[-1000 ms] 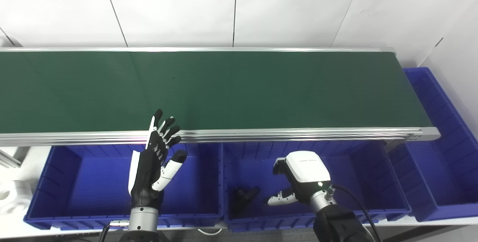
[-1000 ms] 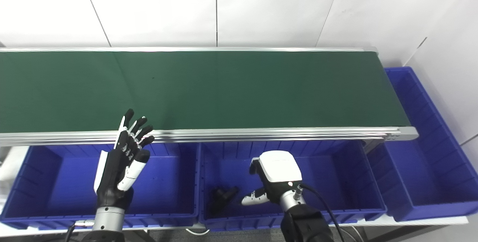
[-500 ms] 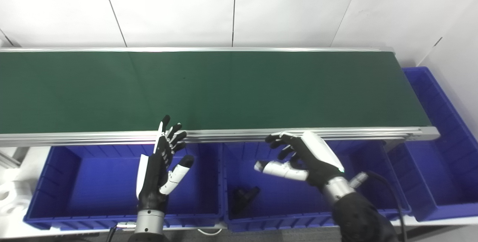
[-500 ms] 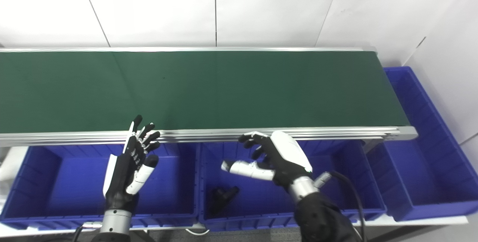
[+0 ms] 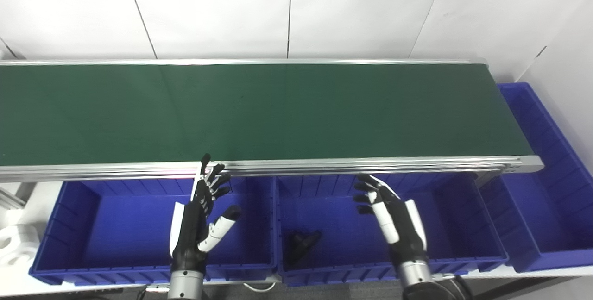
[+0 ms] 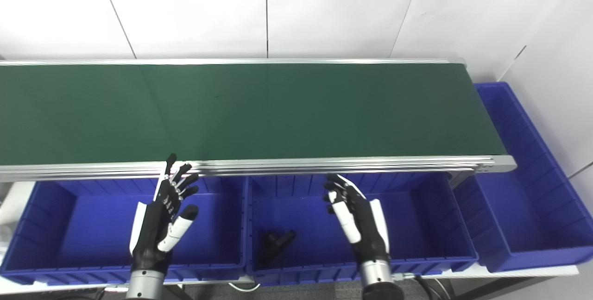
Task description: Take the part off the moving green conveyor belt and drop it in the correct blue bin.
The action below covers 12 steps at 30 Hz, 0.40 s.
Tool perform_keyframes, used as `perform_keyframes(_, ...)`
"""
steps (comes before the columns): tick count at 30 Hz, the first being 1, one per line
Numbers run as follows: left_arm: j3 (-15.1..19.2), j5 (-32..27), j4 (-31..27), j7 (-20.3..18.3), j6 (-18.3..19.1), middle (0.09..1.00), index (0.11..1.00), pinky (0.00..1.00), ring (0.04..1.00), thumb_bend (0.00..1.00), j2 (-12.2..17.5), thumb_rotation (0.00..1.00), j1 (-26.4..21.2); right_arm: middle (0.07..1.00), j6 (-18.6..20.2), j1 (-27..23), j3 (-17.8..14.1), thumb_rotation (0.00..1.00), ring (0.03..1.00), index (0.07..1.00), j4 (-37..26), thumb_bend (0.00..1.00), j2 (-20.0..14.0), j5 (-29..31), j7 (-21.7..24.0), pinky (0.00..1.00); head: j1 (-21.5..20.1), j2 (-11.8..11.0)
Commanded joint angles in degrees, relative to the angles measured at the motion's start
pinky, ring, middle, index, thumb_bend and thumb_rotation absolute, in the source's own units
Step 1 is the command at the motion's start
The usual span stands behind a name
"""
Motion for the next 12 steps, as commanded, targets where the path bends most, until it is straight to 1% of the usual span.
perform_keyframes(1,-0.1,0.3,-0.4,0.8,-3.2,0.916,1.0,0.8,0.854,0.78,-0.3,0.77,-0.1,0.86,-5.6,-0.6,0.8,1.0,0.801,0.855,-0.2,0.88,0.0,1.0,-2.1,0.74,0.1,-0.5)
perform_keyframes(4,-0.1,0.5,-0.2,0.8,-3.6,0.914,0.998,0.79,0.852,0.79,-0.6,0.76,0.0,0.879,-8.8,-0.5,1.7,1.0,0.822,0.869,1.2,0.84,-0.6,2.1,-2.8,0.78,0.4,-1.2)
perform_keyframes(6,-0.1,0.6,0.3,0.9,-4.4,0.913,0.991,0.79,0.85,0.79,-0.7,0.75,-0.1,0.891,-10.1,-0.5,2.2,1.0,0.841,0.878,1.8,0.82,-1.1,2.6,-3.2,0.8,0.7,-1.6)
perform_keyframes(7,0.0,0.7,0.5,1.0,-4.7,0.911,0.988,0.79,0.848,0.78,-0.7,0.75,-0.1,0.894,-10.4,-0.5,2.4,1.0,0.845,0.879,2.0,0.82,-1.3,2.8,-3.4,0.8,0.7,-1.6)
perform_keyframes(8,0.0,0.7,0.7,1.1,-4.9,0.911,0.987,0.79,0.847,0.79,-0.8,0.75,-0.1,0.895,-10.7,-0.4,2.6,1.0,0.846,0.88,2.4,0.82,-1.5,3.1,-3.5,0.8,1.0,-2.2)
perform_keyframes(9,0.1,0.7,0.8,1.1,-5.0,0.909,0.984,0.79,0.845,0.79,-0.9,0.74,-0.1,0.898,-10.9,-0.4,2.8,1.0,0.849,0.881,2.6,0.82,-1.7,3.3,-3.6,0.8,1.0,-2.2)
perform_keyframes(10,0.1,0.6,1.1,1.1,-5.1,0.909,0.983,0.79,0.844,0.79,-0.9,0.74,-0.2,0.899,-11.1,-0.4,3.0,1.0,0.851,0.882,3.0,0.82,-1.9,3.4,-3.7,0.8,1.2,-2.8)
perform_keyframes(11,0.2,0.6,1.2,1.1,-5.2,0.908,0.981,0.79,0.842,0.79,-0.9,0.74,-0.2,0.902,-11.3,-0.5,3.2,1.0,0.851,0.885,3.3,0.83,-2.1,3.5,-3.8,0.8,1.2,-2.8)
perform_keyframes(12,0.2,0.6,1.5,1.1,-5.4,0.907,0.98,0.79,0.842,0.79,-0.9,0.74,-0.3,0.903,-11.6,-0.5,3.5,1.0,0.851,0.886,3.5,0.83,-2.3,3.2,-4.0,0.8,1.4,-3.3)
